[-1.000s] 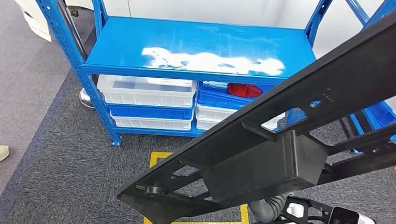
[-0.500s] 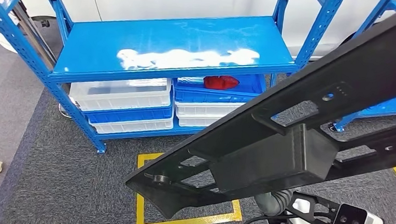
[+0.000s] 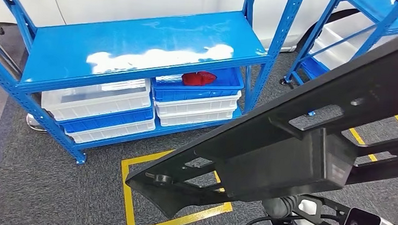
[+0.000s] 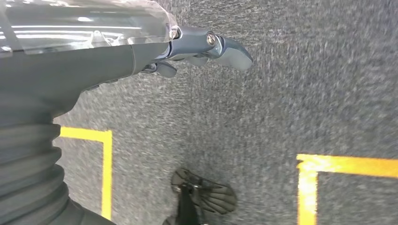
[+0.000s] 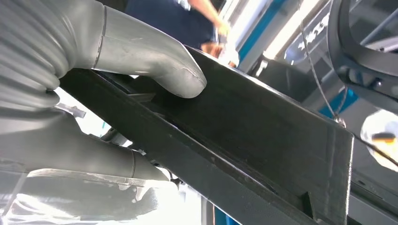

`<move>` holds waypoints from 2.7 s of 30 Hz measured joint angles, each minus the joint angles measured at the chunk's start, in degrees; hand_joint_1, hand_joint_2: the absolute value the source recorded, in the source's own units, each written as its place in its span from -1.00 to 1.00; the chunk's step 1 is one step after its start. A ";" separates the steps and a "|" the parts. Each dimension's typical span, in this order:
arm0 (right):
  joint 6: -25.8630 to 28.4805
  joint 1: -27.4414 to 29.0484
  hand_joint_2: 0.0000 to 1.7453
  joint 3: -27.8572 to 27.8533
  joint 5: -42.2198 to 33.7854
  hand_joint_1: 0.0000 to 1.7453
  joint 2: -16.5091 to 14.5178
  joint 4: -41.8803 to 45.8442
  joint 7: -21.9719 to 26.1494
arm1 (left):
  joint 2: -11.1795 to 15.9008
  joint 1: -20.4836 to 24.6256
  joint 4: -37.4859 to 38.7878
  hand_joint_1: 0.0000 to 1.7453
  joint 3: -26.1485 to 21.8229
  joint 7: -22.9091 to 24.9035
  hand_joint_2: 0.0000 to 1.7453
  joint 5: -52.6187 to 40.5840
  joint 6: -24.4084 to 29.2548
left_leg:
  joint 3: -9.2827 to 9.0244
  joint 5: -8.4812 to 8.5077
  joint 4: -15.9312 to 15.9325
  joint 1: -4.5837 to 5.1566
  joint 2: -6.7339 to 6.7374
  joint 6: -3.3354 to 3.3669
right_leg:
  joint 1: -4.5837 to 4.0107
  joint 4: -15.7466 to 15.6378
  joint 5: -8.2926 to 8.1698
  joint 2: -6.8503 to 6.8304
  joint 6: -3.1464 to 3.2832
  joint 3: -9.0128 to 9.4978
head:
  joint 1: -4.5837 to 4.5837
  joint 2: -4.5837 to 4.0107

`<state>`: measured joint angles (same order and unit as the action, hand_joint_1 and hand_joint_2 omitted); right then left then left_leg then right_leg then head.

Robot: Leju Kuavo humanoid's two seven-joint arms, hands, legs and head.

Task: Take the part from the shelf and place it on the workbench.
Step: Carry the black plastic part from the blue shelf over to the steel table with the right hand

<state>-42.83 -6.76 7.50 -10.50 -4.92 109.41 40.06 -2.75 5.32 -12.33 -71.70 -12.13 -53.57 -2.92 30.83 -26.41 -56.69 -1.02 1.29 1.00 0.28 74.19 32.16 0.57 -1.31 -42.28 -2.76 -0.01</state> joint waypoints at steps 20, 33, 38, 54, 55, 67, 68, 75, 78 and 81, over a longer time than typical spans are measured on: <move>-0.32 -0.70 1.00 2.79 -0.02 1.00 0.00 -0.29 -0.11 | -2.94 0.31 0.04 -1.00 1.17 4.53 1.00 -1.77 4.71 | 2.95 -2.28 -7.25 -0.06 -2.86 -1.97 | -0.69 -16.56 -7.74 3.81 3.32 8.36 | -0.01 0.00; -1.61 -3.08 1.00 -0.88 -0.58 1.00 -0.88 -1.74 -0.08 | -0.59 -0.05 0.02 -1.00 0.93 5.79 1.00 -0.50 6.36 | 0.20 0.13 0.09 -0.06 1.13 -0.12 | 0.44 -0.12 -1.34 -0.39 -0.41 -0.31 | 0.03 0.00; -2.99 -2.92 1.00 -3.13 -0.98 1.00 -1.63 -1.22 -0.04 | 0.74 0.02 -0.03 -1.00 0.57 4.53 1.00 0.40 6.33 | -0.44 -0.62 -0.12 0.37 3.83 -1.33 | -0.17 -15.76 -7.23 -4.07 0.92 8.04 | 0.03 0.01; -5.00 -1.83 1.00 -7.30 -0.43 1.00 -3.80 -0.74 0.04 | 2.71 -0.14 -0.13 -1.00 -0.27 4.40 1.00 -0.28 6.04 | 0.44 -1.04 -1.40 -0.45 -5.09 -2.46 | -0.10 -15.62 -7.41 6.03 2.19 7.59 | 0.03 0.01; -5.17 -1.59 1.00 -7.86 -0.10 1.00 -3.91 -0.59 0.03 | 2.82 -0.13 -0.13 -1.00 -0.26 4.58 1.00 -0.55 6.06 | 0.40 -1.03 -1.24 -0.34 -4.71 -2.23 | -0.01 -15.67 -7.55 6.61 1.80 7.38 | 0.03 0.01; -1.83 0.41 1.00 -10.42 1.63 1.00 -3.90 2.25 0.07 | 3.48 0.09 -0.15 -1.00 -0.17 4.82 1.00 -0.89 5.30 | -0.36 -1.21 -0.72 0.02 3.25 -0.58 | 0.19 -9.07 -5.78 -2.34 0.36 4.20 | 0.04 0.01; -1.52 0.29 1.00 -10.23 1.79 1.00 -3.82 2.38 0.07 | 3.43 0.12 -0.15 -1.00 -0.21 4.69 1.00 -0.59 5.27 | -0.52 -1.44 -0.79 0.17 3.76 -0.88 | -0.04 -12.43 -6.75 -3.26 0.68 5.97 | 0.04 0.01; 0.94 0.05 1.00 -7.55 2.42 1.00 -3.03 2.12 -0.02 | 2.56 0.47 -0.14 -1.00 -0.32 6.08 1.00 -0.69 5.55 | 0.58 -4.98 -4.88 -0.11 1.82 -2.73 | -0.06 -16.56 -7.57 -1.05 2.98 7.68 | 0.02 0.01; 1.51 0.66 1.00 -5.93 2.20 1.00 -2.95 2.09 -0.02 | 2.30 -0.29 -0.13 -1.00 -0.33 6.48 1.00 -0.92 5.70 | 5.93 -9.32 -15.55 -0.19 -0.74 -2.99 | -0.15 -16.55 -7.59 1.03 3.32 7.71 | 0.02 0.01; 1.63 1.02 1.00 -4.92 1.68 1.00 -2.85 2.09 -0.02 | 1.98 -0.55 -0.13 -1.00 -0.34 6.41 1.00 -0.92 5.69 | 5.45 -5.45 -12.69 -0.49 -1.34 -3.23 | -0.02 -16.09 -7.45 3.37 3.11 7.71 | 0.02 -0.01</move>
<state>-41.20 -5.74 2.58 -8.81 -7.77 111.49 40.04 -0.77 4.77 -12.46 -72.04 -5.72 -54.48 2.77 36.28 -31.86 -69.38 -1.52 -0.04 -2.23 0.27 58.10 24.71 3.94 1.80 -34.56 -2.74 -0.01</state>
